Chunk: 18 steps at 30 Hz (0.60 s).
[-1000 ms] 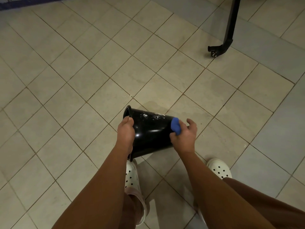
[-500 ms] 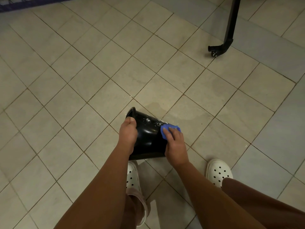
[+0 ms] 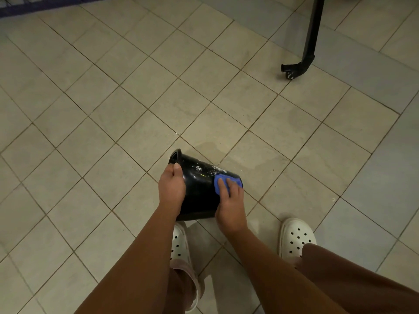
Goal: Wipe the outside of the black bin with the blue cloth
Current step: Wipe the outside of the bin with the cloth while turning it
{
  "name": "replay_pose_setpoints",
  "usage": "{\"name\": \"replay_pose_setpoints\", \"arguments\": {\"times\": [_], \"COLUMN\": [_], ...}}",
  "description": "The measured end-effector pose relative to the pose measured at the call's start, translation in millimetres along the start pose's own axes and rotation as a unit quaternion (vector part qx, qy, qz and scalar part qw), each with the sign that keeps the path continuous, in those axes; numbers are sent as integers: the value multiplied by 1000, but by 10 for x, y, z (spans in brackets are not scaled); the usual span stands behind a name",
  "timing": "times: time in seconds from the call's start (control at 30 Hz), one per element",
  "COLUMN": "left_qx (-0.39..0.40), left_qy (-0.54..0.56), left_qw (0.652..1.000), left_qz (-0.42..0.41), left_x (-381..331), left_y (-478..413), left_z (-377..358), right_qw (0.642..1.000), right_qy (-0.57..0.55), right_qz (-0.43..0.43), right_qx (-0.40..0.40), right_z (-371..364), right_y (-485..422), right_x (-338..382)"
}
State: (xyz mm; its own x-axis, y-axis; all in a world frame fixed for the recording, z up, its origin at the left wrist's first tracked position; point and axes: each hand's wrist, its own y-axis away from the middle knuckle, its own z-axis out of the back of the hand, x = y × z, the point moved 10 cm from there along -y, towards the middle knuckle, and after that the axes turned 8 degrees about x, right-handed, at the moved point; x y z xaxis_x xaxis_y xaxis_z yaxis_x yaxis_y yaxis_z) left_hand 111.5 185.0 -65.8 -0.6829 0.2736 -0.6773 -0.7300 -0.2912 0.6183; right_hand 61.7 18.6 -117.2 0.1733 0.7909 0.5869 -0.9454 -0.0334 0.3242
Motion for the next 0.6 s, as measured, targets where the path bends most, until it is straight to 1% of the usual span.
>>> {"name": "replay_pose_setpoints", "arguments": {"times": [0.07,0.1,0.2,0.27,0.33,0.47,0.53,0.6], "left_qx": [0,1,5,15,26,36,42,38], "left_qy": [0,2,-3,5,15,-27,-26,-3], "left_qw": [1000,1000,1000,1000,1000,999,999,998], "left_qz": [-4,-7,-22,-19,-2,10,18,44], "left_x": [-8,-16,-19,-18,-12,-94,-104,-52], "left_y": [13,24,35,36,25,-24,-32,-33], "left_z": [5,1,-2,-14,-21,-24,-35,-47], "right_qw": [1000,1000,997,995,994,993,993,995], "right_qy": [7,4,-25,-47,-72,-107,-109,-84], "right_qz": [15,9,-53,-77,-67,-40,-39,-46], "right_qx": [16,26,40,48,44,12,9,9], "right_z": [-21,-18,37,63,97,183,178,144], "right_y": [-76,-119,-197,-197,-185,-161,-142,-111], "right_x": [32,-8,-252,-349,-360,-379,-415,-456]}}
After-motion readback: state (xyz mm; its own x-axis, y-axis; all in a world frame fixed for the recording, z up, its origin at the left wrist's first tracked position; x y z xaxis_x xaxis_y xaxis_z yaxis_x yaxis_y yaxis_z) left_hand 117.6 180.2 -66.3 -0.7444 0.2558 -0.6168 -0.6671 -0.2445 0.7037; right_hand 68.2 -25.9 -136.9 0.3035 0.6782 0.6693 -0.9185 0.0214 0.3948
